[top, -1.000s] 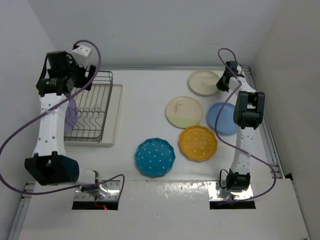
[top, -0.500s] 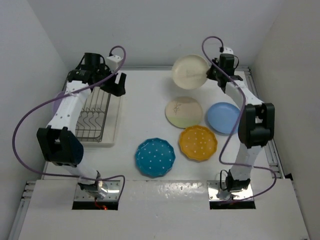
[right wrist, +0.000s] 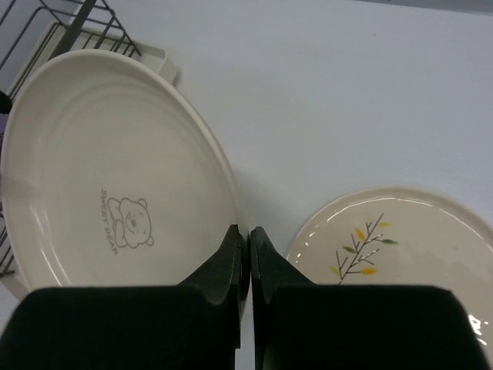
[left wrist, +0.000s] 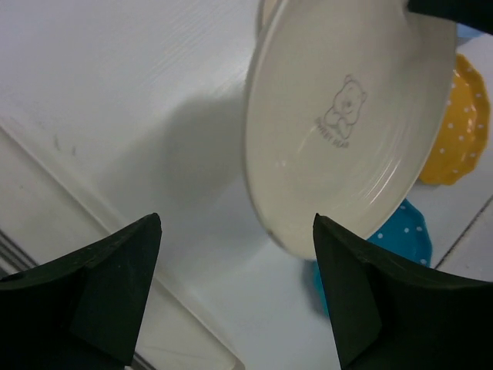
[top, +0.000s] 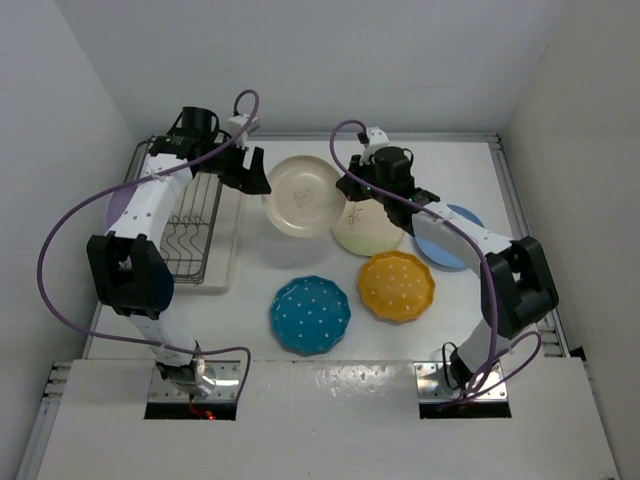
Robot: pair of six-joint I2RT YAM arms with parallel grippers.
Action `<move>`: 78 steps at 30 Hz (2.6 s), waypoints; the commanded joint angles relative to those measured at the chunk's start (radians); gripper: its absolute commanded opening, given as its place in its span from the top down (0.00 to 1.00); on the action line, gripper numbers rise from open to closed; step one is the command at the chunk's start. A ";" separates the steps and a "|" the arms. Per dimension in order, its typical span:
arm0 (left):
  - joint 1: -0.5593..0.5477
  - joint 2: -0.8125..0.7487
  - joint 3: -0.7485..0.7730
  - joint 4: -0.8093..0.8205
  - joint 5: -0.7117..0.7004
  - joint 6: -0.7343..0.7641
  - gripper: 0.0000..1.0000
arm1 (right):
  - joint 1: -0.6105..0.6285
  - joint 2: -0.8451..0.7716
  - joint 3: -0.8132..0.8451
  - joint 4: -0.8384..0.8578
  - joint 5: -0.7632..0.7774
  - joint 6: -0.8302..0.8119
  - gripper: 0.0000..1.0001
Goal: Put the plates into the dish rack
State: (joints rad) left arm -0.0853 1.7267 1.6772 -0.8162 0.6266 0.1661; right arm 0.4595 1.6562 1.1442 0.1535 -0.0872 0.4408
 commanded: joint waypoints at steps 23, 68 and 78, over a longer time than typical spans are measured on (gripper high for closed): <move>-0.018 -0.049 -0.040 0.015 0.013 0.010 1.00 | 0.074 -0.072 -0.144 0.320 -0.123 0.119 1.00; -0.025 -0.555 -0.640 0.753 -1.762 0.872 1.00 | 0.054 0.129 0.250 -0.112 -0.183 0.168 0.11; -0.016 -0.536 -0.783 0.784 -1.737 0.810 1.00 | 0.051 0.106 0.223 -0.118 -0.175 0.162 0.11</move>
State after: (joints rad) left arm -0.1162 1.2022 0.9161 -0.0895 -1.0958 0.9897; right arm 0.5064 1.7927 1.3567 0.0196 -0.2691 0.5991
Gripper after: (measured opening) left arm 0.033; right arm 0.886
